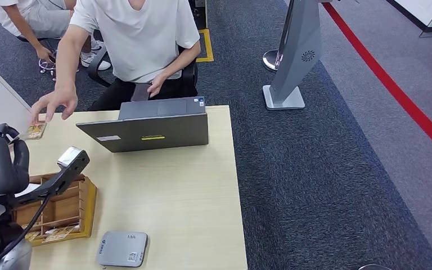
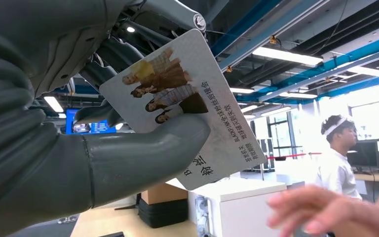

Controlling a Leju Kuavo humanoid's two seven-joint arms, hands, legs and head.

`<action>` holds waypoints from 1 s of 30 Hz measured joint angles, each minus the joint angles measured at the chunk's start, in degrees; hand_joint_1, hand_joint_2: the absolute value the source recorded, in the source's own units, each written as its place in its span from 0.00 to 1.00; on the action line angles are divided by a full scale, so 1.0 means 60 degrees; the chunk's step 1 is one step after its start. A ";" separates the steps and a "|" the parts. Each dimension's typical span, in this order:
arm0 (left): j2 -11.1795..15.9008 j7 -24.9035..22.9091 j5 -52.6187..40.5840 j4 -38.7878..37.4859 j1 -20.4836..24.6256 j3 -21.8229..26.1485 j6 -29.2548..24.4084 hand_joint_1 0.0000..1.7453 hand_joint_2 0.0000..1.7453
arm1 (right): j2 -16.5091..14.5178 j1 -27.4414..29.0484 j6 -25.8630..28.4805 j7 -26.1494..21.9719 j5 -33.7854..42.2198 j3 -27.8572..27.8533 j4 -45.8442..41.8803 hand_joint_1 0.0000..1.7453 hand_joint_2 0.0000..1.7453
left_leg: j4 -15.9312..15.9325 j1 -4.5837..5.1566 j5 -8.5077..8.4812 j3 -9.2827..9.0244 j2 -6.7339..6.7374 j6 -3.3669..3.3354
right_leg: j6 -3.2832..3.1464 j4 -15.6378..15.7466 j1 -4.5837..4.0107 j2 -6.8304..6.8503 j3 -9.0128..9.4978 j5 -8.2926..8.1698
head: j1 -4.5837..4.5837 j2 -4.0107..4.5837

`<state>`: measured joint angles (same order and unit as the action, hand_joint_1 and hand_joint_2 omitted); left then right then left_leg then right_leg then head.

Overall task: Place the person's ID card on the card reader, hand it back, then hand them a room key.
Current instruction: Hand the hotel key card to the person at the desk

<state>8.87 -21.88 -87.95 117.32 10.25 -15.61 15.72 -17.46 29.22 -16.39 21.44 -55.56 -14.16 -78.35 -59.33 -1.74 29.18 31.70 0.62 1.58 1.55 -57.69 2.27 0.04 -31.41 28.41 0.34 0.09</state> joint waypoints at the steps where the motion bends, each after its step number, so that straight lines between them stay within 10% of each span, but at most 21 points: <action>1: 0.0000 0.0019 0.0001 -0.0013 0.0026 0.0000 0.0011 1.00 1.00 | 0.0000 -0.0009 -0.0003 0.0000 -0.0004 -0.0003 0.0008 0.00 1.00 | 0.0000 0.0000 0.0000 0.0000 0.0000 0.0000 | 0.0000 0.0000 0.0000 0.0000 -0.0001 0.0000 | 0.0000 0.0000; 10: -0.0148 0.0289 0.0000 -0.0090 0.0382 0.0000 0.0173 1.00 1.00 | 0.0002 -0.0199 -0.0005 -0.0117 -0.0200 -0.0127 0.0228 0.00 1.00 | -0.0001 0.0000 0.0000 0.0002 0.0000 0.0000 | 0.0000 0.0001 0.0000 0.0000 -0.0004 -0.0001 | -0.0002 0.0000; 14: -0.0194 0.0387 0.0002 -0.0090 0.0388 0.0000 0.0178 0.00 1.00 | 0.0003 -0.0223 -0.0008 -0.0147 -0.0216 -0.0184 0.0277 0.00 1.00 | -0.0001 0.0000 0.0000 0.0003 0.0000 0.0000 | 0.0000 0.0001 0.0000 0.0000 -0.0005 -0.0002 | -0.0001 0.0000; 30: -0.0719 0.1047 0.0000 -0.0080 0.0132 0.0000 0.0092 0.00 1.00 | 0.0003 -0.0296 -0.0038 -0.0292 -0.0340 -0.0331 0.0381 0.00 1.00 | 0.0000 0.0000 0.0000 0.0004 0.0000 0.0000 | 0.0001 0.0001 0.0000 0.0001 -0.0003 -0.0002 | -0.0001 0.0000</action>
<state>4.56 -15.60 -87.95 116.84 11.04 -15.61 16.27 -17.44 27.44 -16.62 19.69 -57.60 -16.15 -76.07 -59.33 -1.75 29.17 31.72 0.62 1.58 1.55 -57.68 2.27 0.05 -31.43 28.40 0.34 0.09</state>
